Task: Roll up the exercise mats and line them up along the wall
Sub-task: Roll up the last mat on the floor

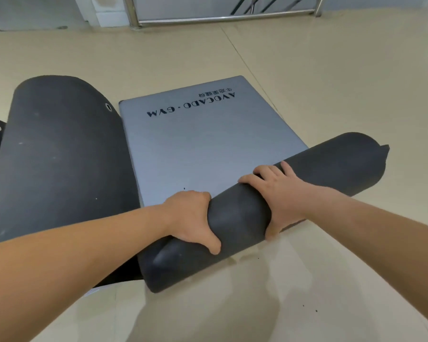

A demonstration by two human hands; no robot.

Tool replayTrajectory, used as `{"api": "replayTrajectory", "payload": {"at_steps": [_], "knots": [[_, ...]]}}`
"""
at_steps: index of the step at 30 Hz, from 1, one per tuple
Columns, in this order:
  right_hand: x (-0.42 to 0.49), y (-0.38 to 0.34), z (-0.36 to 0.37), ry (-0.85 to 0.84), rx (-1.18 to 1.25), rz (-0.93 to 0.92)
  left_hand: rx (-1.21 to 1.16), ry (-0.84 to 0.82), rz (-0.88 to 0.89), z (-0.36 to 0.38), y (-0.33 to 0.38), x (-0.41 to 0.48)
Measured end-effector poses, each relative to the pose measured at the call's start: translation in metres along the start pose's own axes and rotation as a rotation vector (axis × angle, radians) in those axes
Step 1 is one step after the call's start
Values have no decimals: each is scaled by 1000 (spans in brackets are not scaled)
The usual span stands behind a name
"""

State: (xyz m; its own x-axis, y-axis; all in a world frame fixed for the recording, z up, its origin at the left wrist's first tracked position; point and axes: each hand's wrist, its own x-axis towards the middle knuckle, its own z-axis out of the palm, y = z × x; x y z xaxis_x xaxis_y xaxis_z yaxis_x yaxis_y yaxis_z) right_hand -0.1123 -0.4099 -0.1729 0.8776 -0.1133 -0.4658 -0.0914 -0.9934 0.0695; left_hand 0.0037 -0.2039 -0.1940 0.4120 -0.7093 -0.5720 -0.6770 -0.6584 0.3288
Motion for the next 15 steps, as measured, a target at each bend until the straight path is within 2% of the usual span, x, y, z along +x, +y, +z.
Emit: {"api": "replayTrajectory", "payload": {"at_steps": [2,4,8,11,15], "knots": [[-9,5,-9,-82,10,7,-206,-157,-9,-1,-5,-2],[-17,0,-10,-69,-17,19,-370,-253,-38,2,-19,-4],[-24,-8,-6,109,-67,106,-505,-217,-67,5,-48,-2],[-20,-10,-5,162,-21,175,-339,-76,-98,-4,-63,-4],[0,-18,-9,171,61,258,121,342,-49,-12,-51,-36]]}}
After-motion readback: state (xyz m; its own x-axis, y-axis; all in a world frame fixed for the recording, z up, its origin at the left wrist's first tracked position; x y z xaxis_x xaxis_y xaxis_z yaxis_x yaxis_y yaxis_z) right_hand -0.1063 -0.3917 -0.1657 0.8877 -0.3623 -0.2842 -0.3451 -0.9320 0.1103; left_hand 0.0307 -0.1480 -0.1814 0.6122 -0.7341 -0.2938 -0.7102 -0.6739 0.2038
